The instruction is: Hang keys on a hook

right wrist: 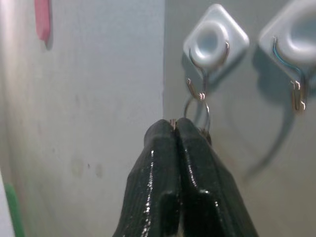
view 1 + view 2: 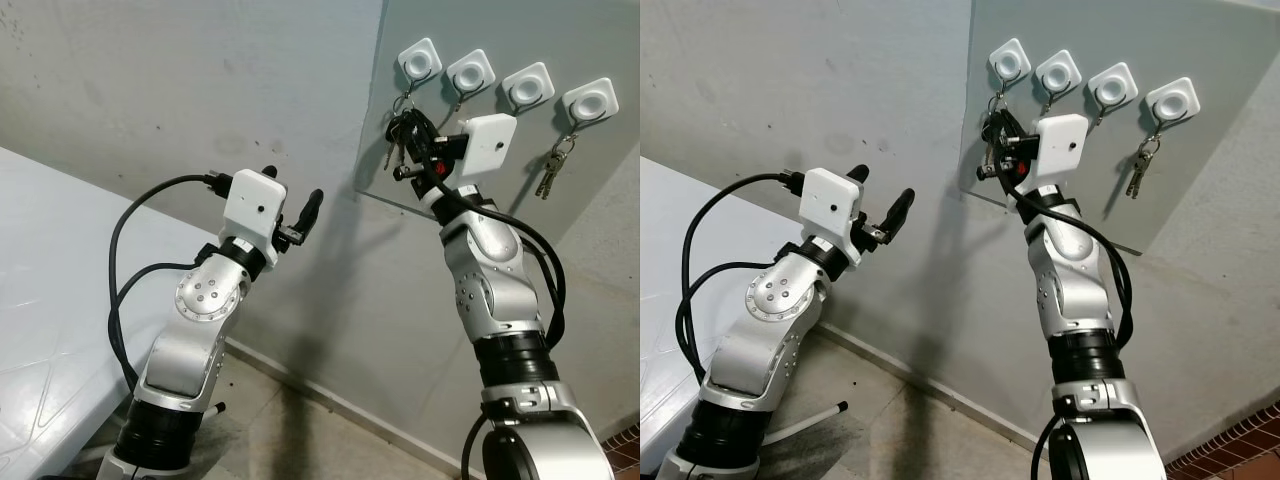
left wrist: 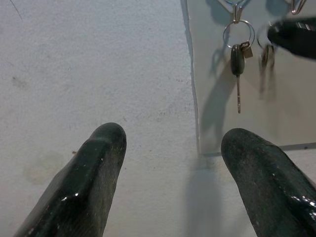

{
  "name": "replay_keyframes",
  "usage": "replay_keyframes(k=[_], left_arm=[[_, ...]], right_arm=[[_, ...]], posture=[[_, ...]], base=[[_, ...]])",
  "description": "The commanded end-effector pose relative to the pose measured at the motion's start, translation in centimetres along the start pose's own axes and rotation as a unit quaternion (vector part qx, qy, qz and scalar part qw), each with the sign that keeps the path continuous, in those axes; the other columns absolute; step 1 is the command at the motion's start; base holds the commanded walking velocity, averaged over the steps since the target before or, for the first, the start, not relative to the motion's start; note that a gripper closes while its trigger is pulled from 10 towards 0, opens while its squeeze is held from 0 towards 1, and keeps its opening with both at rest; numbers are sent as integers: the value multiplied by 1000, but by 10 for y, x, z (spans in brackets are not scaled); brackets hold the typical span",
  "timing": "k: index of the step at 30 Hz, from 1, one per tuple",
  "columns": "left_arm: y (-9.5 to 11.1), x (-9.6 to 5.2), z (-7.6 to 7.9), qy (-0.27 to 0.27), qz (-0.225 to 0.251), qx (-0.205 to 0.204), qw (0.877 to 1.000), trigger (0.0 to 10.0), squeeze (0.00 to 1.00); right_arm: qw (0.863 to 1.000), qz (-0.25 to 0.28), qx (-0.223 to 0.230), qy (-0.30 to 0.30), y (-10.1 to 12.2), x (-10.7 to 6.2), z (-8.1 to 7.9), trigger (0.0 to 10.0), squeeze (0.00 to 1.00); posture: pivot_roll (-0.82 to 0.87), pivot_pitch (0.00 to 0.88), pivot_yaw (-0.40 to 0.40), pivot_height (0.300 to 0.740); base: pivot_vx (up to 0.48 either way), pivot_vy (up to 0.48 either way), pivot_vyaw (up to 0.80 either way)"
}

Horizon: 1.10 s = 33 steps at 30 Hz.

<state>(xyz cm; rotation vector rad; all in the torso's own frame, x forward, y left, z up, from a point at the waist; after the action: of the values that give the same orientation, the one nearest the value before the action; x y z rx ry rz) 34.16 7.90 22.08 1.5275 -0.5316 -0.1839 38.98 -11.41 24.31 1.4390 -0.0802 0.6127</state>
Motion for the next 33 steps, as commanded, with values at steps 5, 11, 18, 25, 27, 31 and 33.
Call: replay_keyframes(k=[5, 11, 18, 25, 27, 31, 33], left_arm=[[8, -3, 4, -23, 8, 1, 1000, 10000, 0], [14, -2, 10, -42, 16, -4, 999, 10000, 0], [23, 1, 17, -63, 25, -8, 998, 10000, 0], [24, 0, 18, -67, 25, -11, 997, 10000, 0], [25, 0, 17, -66, 26, -11, 997, 10000, 0], [26, 0, 17, -64, 26, -12, 998, 10000, 0], [26, 0, 17, -64, 26, -13, 998, 10000, 0]], right_arm=[[999, 29, 15, 8, 11, -9, 0, 10000, 0], [997, 51, 53, -8, 20, -12, 4, 10000, 0], [990, 71, 106, -51, 30, -11, 19, 10000, 0], [985, 78, 140, -69, 34, -9, 27, 10000, 0], [983, 80, 146, -71, 35, -7, 28, 10000, 0], [982, 84, 153, -73, 37, -4, 30, 10000, 0], [982, 84, 155, -71, 37, -3, 30, 10000, 0]], posture=[[-72, 0, -38, 740], [-81, 0, -27, 740], [-83, 0, -22, 740], [-80, 0, -21, 740], [-78, 0, -23, 740], [-76, 0, -24, 740], [-76, 0, -24, 740]], base=[[0, 0, 0], [0, 0, 0], [0, 0, 0], [0, 0, 0], [0, 0, 0], [0, 0, 0], [0, 0, 0]])
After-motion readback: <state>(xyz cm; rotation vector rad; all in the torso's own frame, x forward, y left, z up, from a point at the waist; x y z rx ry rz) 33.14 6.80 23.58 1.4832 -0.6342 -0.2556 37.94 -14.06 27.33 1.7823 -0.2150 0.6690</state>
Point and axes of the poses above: a point about 5 cm out from each wrist's last joint towards the gripper, its own x axis pointing out of the wrist towards the gripper, its own y axis along the axis of the wrist's last joint, z = x × y, the point moved 4 cm from there along x, pointing out of the wrist towards the gripper, and after that the axes turned 11 degrees about -x, right-handed, at the moved point
